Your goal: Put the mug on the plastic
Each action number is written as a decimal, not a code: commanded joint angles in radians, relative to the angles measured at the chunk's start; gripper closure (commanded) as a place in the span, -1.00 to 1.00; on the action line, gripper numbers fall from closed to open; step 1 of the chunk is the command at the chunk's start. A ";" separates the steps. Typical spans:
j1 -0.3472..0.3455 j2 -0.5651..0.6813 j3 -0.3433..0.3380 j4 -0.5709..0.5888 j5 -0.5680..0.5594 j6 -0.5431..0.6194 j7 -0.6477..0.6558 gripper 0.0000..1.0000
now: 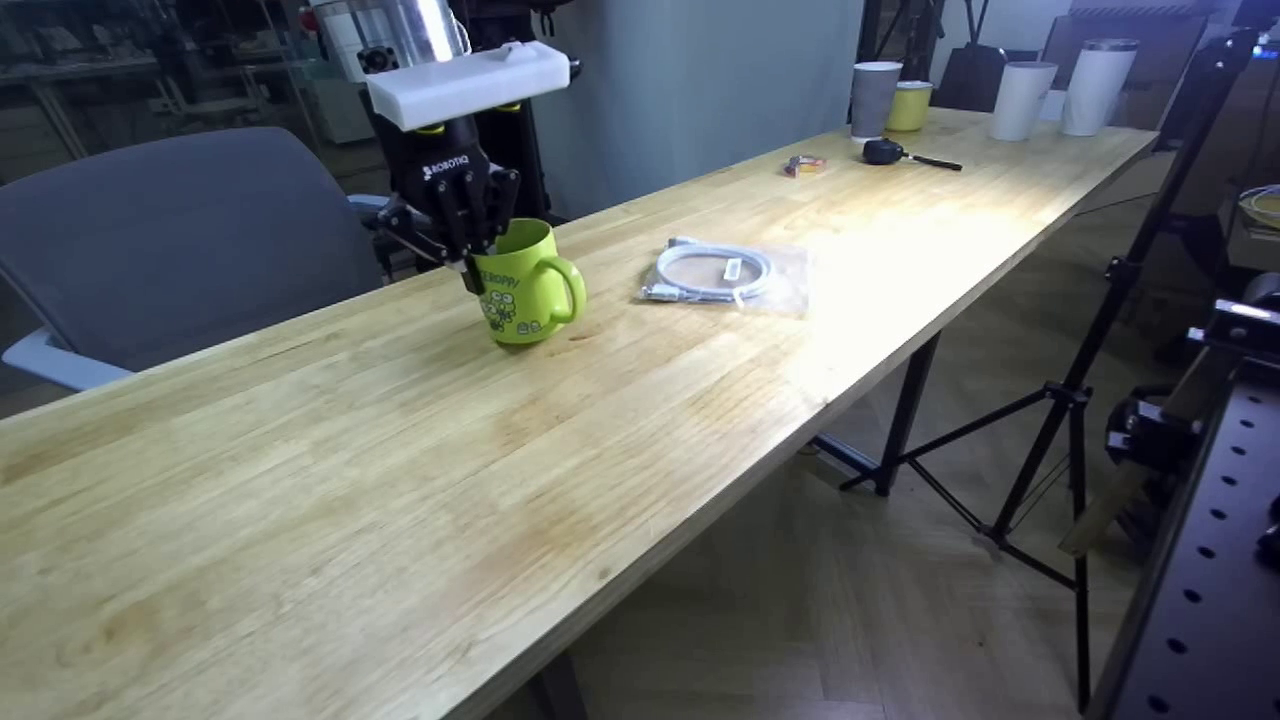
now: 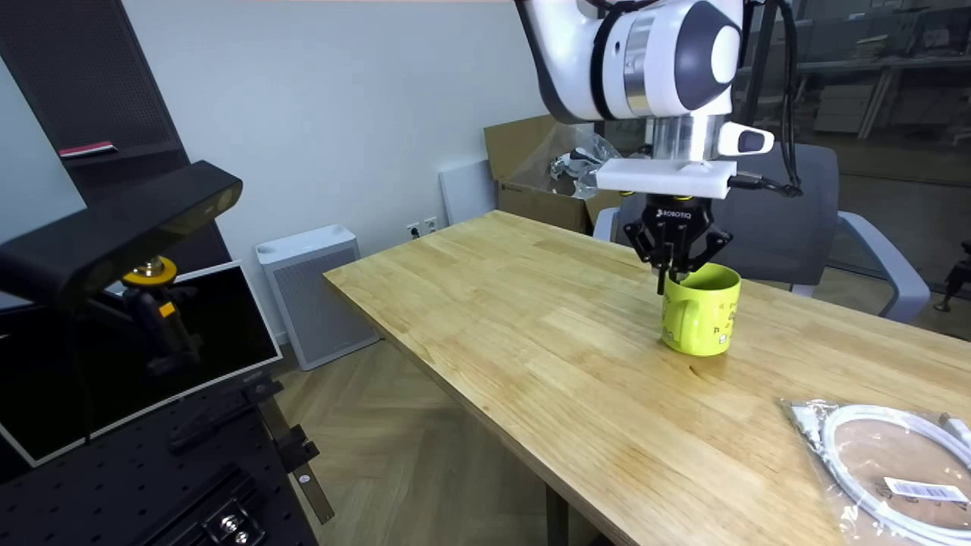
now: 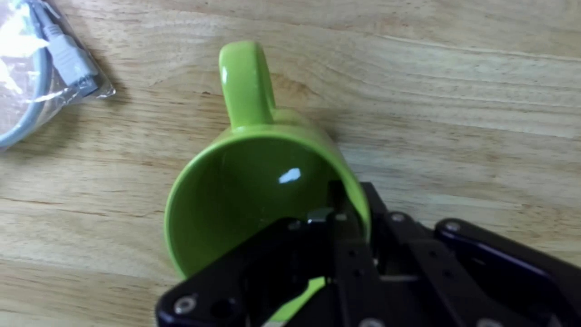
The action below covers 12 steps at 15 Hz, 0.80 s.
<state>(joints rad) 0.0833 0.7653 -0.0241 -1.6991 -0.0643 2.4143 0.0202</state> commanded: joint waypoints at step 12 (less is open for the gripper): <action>0.020 -0.006 -0.022 0.103 -0.034 -0.076 0.041 0.95</action>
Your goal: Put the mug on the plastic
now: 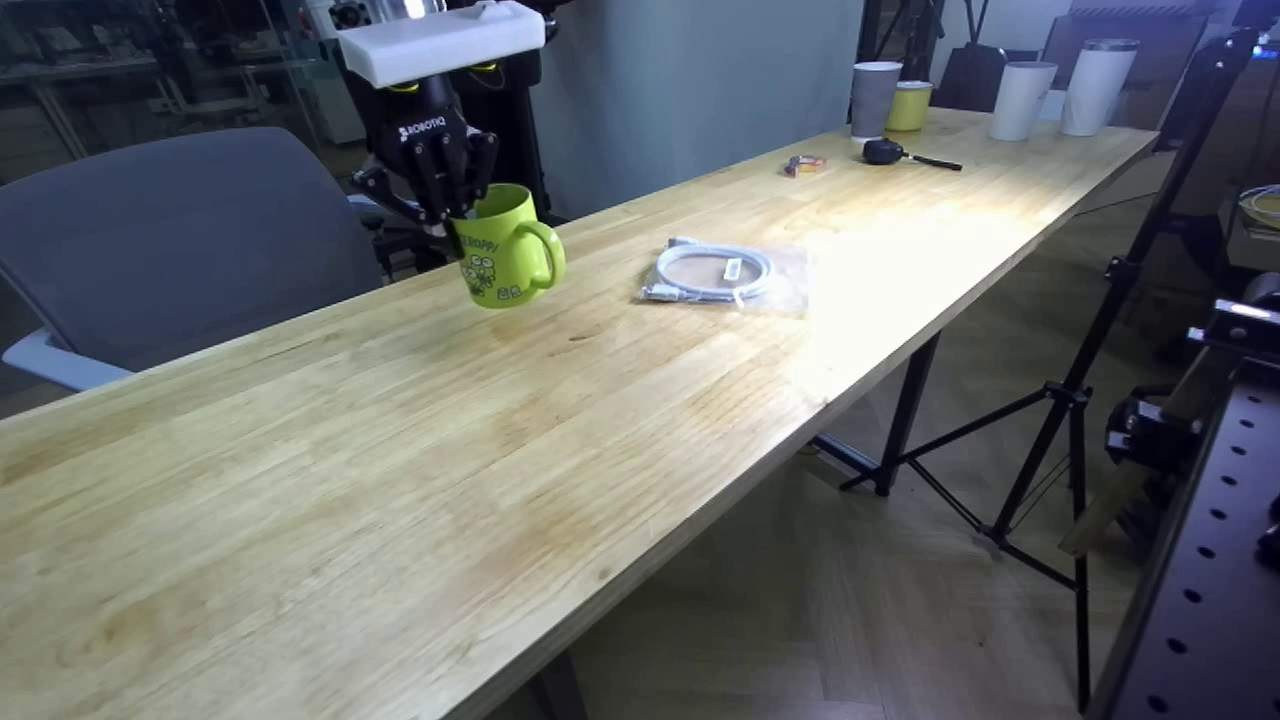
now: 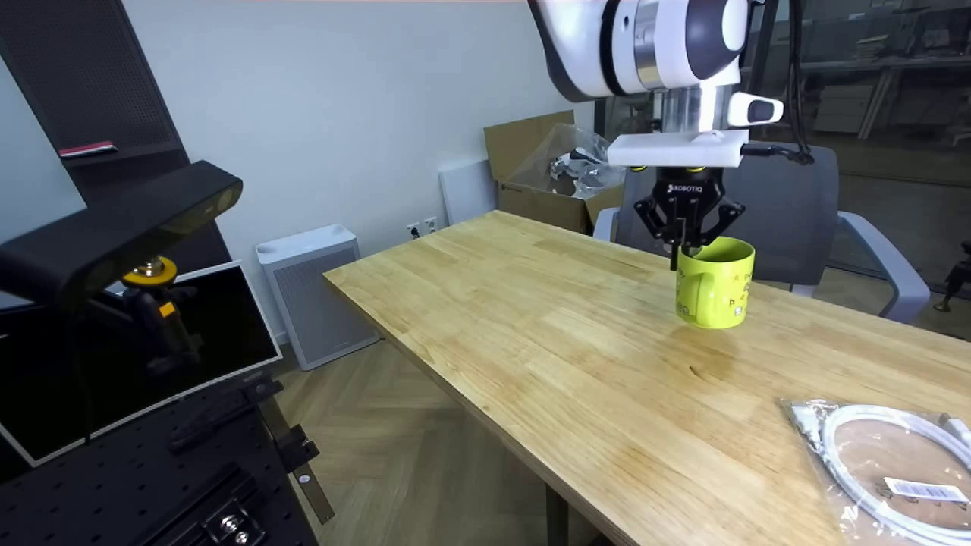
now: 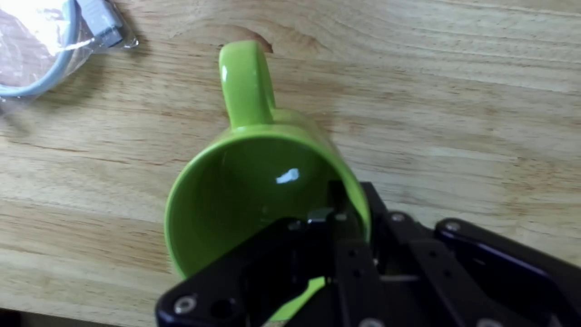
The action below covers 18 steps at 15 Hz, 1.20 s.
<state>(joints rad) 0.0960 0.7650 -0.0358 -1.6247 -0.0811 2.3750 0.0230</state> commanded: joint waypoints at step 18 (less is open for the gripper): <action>-0.135 -0.043 -0.079 -0.052 -0.003 -0.026 0.020 0.95</action>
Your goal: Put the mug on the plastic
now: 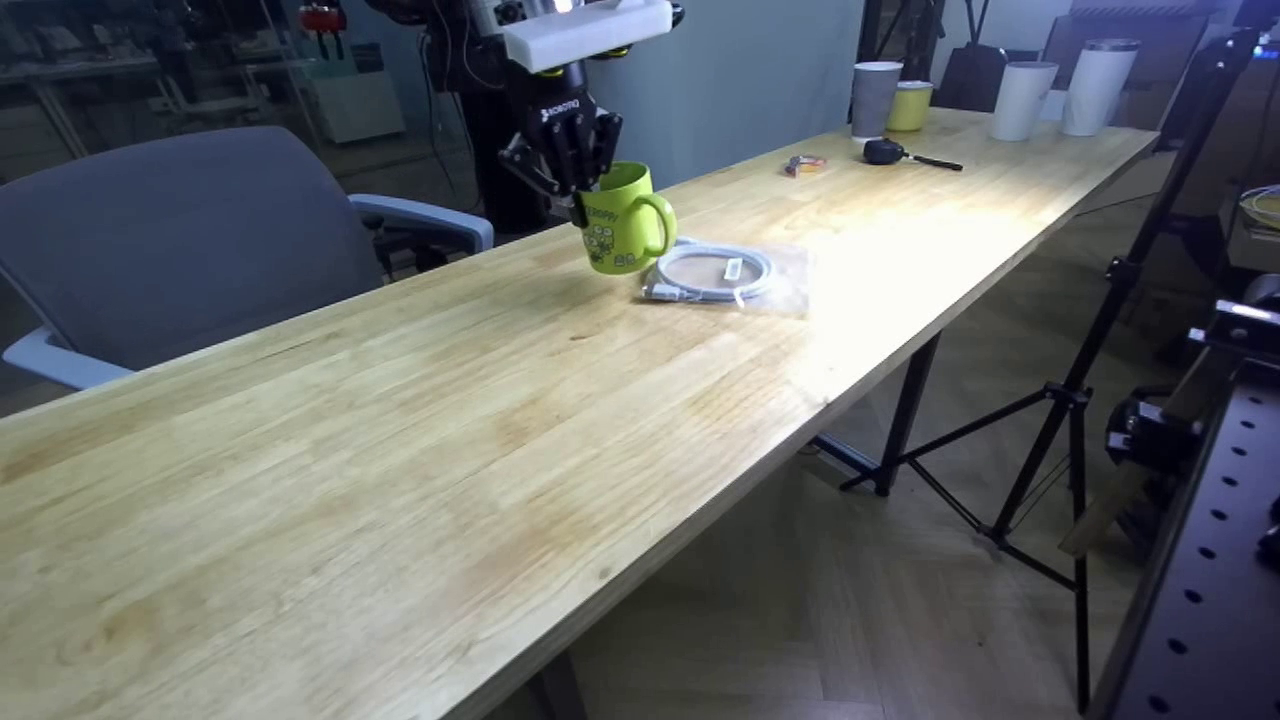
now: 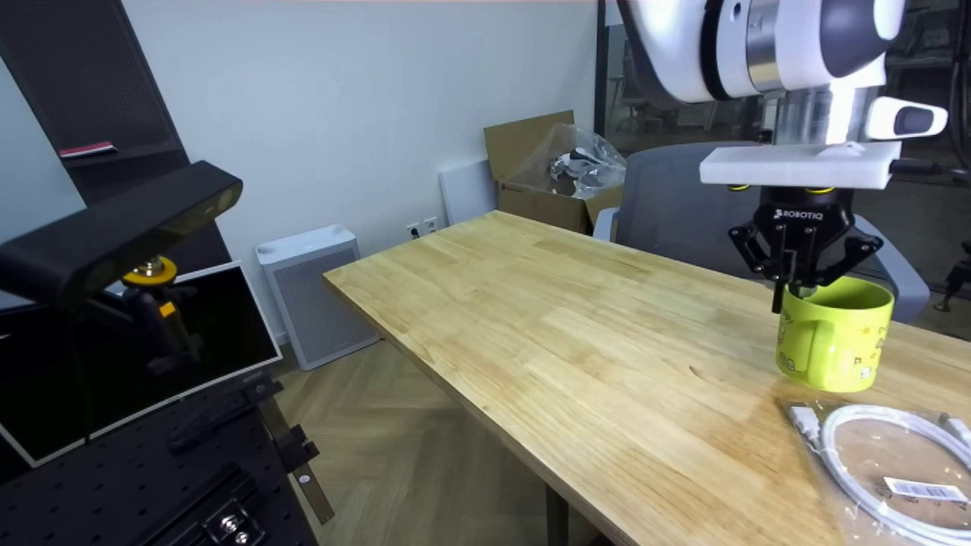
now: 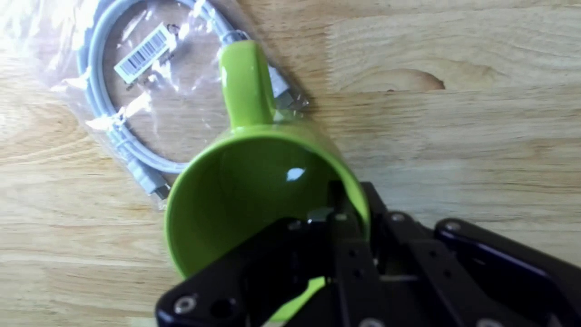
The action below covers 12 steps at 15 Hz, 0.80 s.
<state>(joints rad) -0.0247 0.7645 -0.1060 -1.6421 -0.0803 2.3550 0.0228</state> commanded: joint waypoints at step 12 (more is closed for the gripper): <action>-0.042 -0.118 -0.039 -0.179 -0.001 0.063 0.051 0.95</action>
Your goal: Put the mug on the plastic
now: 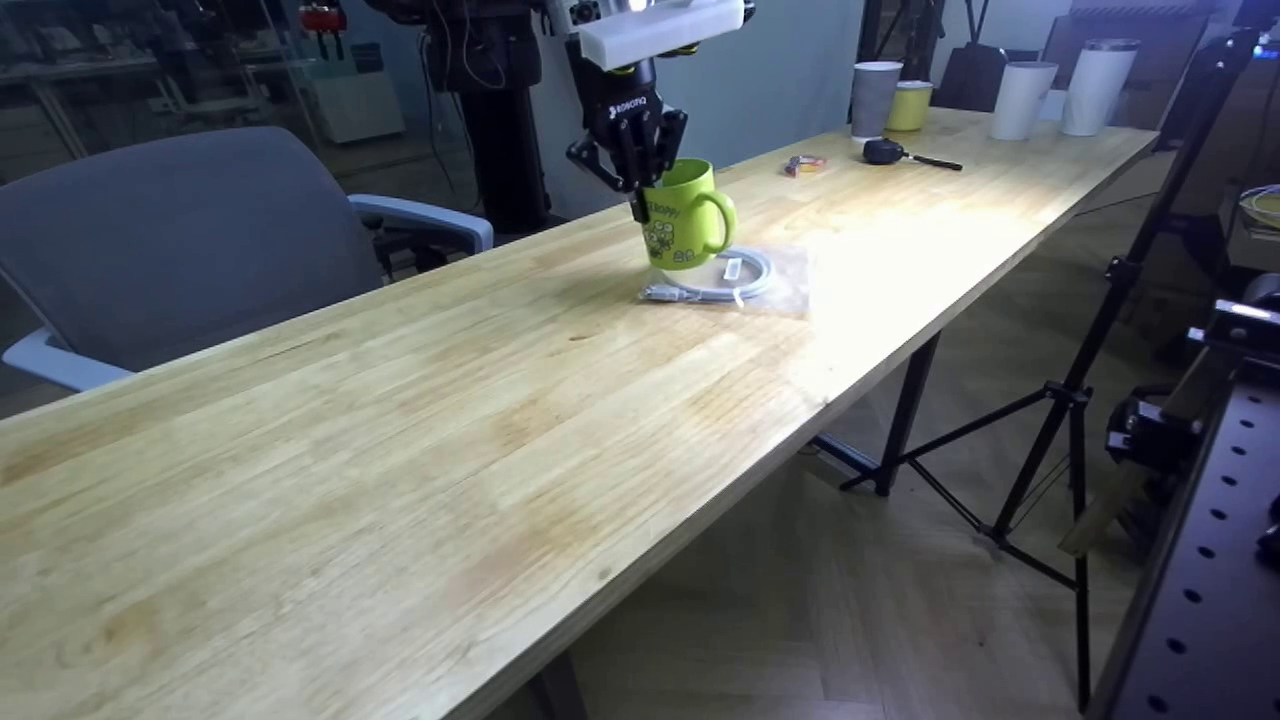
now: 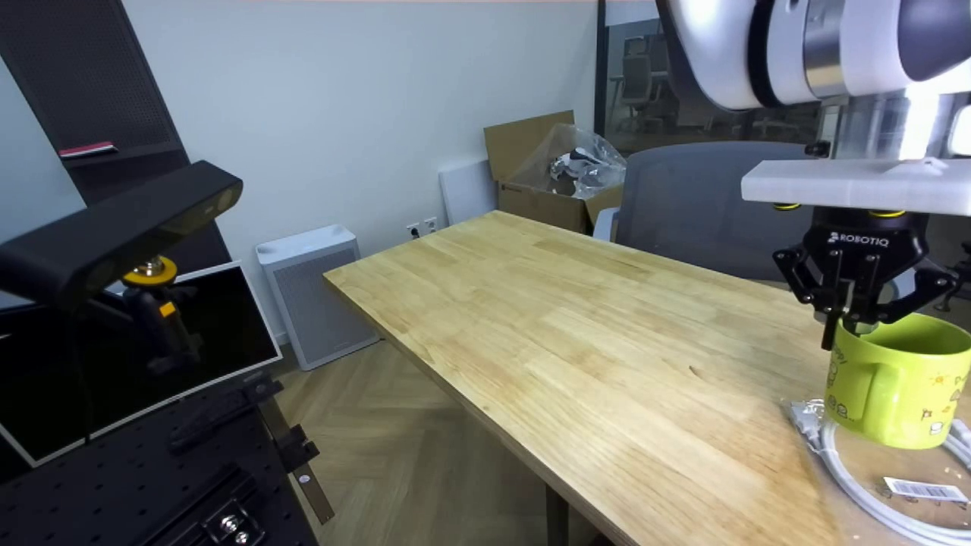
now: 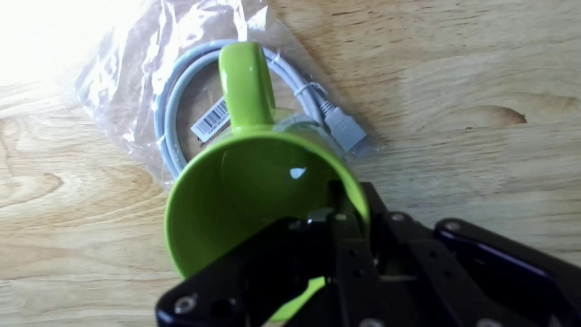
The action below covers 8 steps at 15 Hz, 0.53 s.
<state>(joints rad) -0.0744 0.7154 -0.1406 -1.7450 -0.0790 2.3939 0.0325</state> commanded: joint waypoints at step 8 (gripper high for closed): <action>-0.020 -0.131 0.030 -0.183 0.077 0.067 0.021 0.95</action>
<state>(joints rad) -0.0749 0.6493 -0.1311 -1.8641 -0.0319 2.4458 0.0438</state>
